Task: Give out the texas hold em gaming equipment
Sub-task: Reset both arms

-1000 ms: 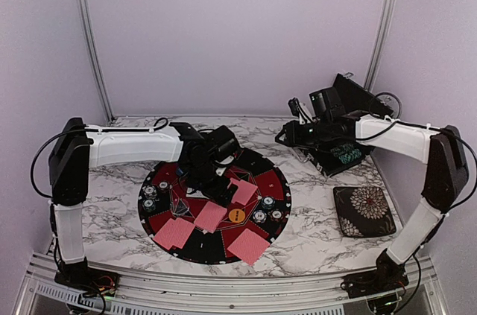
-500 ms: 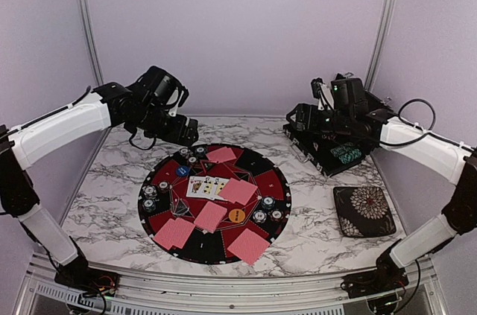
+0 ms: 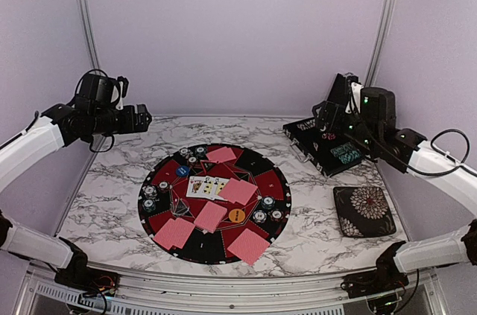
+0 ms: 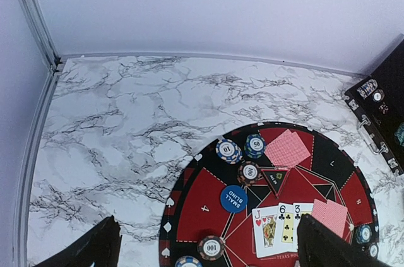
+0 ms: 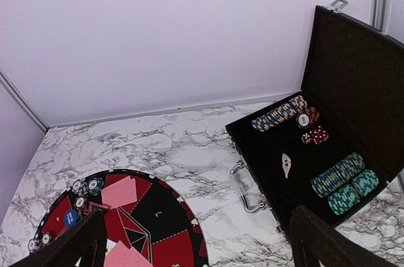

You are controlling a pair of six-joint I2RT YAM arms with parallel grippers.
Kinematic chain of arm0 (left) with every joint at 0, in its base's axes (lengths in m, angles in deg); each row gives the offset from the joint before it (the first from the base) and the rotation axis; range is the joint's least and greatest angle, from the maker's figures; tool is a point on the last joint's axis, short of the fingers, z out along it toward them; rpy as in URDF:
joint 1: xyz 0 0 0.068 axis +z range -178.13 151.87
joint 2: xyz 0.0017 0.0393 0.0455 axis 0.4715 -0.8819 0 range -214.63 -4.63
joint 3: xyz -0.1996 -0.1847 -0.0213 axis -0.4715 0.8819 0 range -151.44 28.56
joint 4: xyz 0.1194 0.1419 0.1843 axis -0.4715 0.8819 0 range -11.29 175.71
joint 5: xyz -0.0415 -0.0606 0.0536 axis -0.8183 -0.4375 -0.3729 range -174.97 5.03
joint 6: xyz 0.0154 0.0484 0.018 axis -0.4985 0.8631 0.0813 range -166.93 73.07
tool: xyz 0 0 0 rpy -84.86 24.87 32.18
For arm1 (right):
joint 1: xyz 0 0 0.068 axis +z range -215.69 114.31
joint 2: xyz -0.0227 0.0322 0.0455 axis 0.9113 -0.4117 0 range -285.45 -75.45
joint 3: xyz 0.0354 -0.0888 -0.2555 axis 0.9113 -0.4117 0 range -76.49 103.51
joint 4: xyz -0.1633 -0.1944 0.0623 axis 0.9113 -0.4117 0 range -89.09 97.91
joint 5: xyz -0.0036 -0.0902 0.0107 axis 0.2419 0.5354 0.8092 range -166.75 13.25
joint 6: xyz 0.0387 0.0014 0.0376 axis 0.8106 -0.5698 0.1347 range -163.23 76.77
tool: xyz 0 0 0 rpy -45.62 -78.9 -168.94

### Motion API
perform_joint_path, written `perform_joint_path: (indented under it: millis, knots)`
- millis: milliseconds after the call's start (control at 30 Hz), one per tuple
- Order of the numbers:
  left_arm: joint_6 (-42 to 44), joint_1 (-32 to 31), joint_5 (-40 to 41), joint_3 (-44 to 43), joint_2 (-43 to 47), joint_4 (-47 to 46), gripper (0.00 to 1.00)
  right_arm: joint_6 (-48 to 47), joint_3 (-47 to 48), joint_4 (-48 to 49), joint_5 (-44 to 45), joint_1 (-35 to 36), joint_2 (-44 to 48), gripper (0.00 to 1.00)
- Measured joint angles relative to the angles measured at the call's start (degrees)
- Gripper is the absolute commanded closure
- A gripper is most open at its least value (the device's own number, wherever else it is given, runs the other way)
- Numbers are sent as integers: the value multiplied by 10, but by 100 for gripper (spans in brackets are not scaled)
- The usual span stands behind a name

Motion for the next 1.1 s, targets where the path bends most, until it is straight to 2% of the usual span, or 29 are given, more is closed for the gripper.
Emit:
perform_joint_path:
  millis: [367, 1100]
  knots:
    - [-22, 25, -21, 51, 23, -60, 1, 0, -2, 6, 67, 1, 3, 2]
    - [-31, 25, -29, 57, 31, -80, 1, -2, -2, 38, 72, 2, 3, 2]
